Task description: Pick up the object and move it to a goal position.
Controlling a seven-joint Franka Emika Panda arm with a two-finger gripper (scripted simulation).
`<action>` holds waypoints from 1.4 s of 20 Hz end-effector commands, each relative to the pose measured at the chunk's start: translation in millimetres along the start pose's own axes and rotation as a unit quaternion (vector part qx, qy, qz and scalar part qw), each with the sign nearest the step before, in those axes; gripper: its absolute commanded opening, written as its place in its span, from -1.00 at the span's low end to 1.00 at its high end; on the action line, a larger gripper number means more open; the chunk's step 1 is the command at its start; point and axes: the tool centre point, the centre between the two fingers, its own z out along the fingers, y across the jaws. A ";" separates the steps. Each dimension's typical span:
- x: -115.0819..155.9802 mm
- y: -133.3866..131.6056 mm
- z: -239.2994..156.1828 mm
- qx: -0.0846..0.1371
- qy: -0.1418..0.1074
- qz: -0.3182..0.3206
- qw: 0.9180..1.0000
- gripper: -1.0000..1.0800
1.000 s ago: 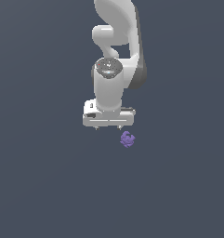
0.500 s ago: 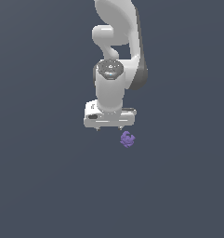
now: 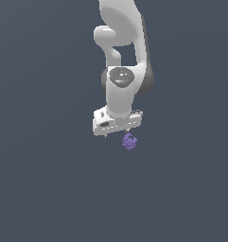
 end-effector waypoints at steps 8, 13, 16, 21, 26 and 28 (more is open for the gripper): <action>7.5 -39.7 28.3 0.004 0.007 -0.154 0.988 0.92; 9.4 -55.3 38.3 0.006 0.011 -0.211 0.977 0.92; 10.1 -61.8 42.3 0.007 0.012 -0.234 0.972 0.92; 10.6 -67.6 45.8 0.008 0.014 -0.254 0.967 0.92; 10.5 -67.5 47.3 0.008 0.014 -0.253 0.967 0.92; 10.5 -67.7 51.9 0.008 0.014 -0.253 0.967 0.92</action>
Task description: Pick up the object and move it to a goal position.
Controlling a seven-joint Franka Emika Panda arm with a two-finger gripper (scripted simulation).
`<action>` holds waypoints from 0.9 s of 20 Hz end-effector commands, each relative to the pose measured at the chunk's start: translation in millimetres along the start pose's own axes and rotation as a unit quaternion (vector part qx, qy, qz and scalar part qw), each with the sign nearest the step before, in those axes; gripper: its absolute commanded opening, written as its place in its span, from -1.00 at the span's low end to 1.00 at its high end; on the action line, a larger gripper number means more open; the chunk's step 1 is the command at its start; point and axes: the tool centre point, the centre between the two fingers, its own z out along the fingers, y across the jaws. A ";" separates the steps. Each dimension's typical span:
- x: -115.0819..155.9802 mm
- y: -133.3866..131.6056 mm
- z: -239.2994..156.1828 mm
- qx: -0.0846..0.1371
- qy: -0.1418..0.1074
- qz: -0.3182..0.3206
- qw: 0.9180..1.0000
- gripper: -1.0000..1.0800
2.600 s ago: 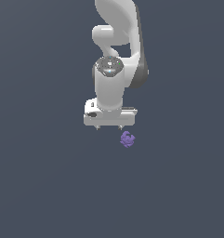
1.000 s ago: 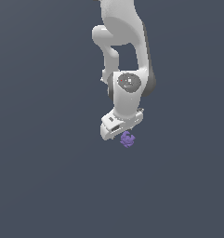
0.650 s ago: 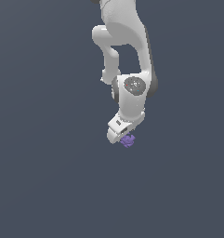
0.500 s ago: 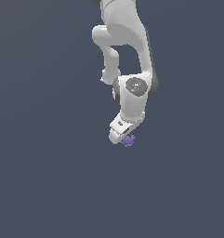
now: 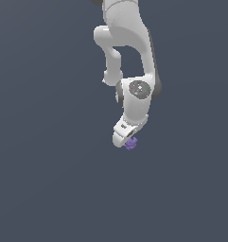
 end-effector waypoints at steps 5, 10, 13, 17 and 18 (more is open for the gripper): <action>-0.7 -1.2 27.0 0.000 0.000 -0.002 1.000 0.92; -0.6 -1.0 45.3 0.000 0.000 -0.003 1.000 0.92; 0.1 -0.8 47.5 0.000 0.000 -0.003 1.000 0.92; 0.1 -0.8 47.5 0.000 0.000 -0.003 1.000 -1.00; 0.1 -0.8 47.5 0.000 0.000 -0.003 1.000 -1.00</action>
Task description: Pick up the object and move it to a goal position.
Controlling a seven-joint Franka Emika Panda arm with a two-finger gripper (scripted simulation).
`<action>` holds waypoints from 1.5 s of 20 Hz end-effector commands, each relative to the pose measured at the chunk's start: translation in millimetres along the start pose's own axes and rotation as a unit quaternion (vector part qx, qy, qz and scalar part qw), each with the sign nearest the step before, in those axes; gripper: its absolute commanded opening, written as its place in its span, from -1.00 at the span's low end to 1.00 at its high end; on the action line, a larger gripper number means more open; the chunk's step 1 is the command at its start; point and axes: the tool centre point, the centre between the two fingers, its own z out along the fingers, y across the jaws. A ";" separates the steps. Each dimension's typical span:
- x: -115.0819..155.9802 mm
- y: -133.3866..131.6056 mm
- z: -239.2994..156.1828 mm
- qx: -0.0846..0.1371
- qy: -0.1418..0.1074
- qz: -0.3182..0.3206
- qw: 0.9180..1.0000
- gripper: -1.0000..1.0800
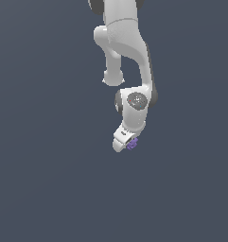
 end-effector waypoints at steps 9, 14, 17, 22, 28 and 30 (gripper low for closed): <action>-0.4 1.4 -1.7 -0.001 0.002 -0.002 1.000 -1.00; -2.6 8.8 -12.4 -0.005 0.011 -0.011 1.000 -1.00; -4.8 16.1 -23.1 -0.010 0.021 -0.021 1.000 -1.00; -10.0 32.4 -47.1 -0.020 0.043 -0.043 0.998 -1.00; -18.3 56.3 -83.1 -0.034 0.075 -0.075 0.994 -1.00; -21.2 64.0 -94.9 -0.039 0.086 -0.086 0.992 -1.00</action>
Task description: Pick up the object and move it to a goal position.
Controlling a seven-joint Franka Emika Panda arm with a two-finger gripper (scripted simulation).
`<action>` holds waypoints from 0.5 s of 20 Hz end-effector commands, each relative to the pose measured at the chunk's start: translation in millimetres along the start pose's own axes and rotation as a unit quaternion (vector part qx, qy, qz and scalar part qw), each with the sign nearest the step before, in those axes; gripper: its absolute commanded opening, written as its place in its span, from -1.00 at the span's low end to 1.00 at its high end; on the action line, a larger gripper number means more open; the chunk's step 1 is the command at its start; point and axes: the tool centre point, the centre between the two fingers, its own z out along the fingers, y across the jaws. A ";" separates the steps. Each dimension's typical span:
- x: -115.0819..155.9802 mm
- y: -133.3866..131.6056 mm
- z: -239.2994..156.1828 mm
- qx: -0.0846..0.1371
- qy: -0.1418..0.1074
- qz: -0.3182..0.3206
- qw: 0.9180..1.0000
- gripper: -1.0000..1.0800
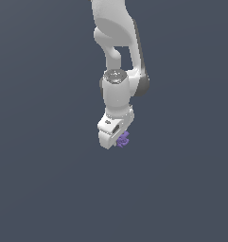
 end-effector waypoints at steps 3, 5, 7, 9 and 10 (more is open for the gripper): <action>-5.2 17.9 -26.0 -0.011 0.024 -0.024 0.999 -1.00; -7.5 25.3 -36.8 -0.015 0.034 -0.034 0.999 -1.00; -9.7 32.4 -47.4 -0.019 0.044 -0.043 0.998 -1.00; -11.9 39.4 -57.8 -0.023 0.053 -0.053 0.997 -1.00; -13.1 42.8 -62.9 -0.025 0.058 -0.057 0.996 -1.00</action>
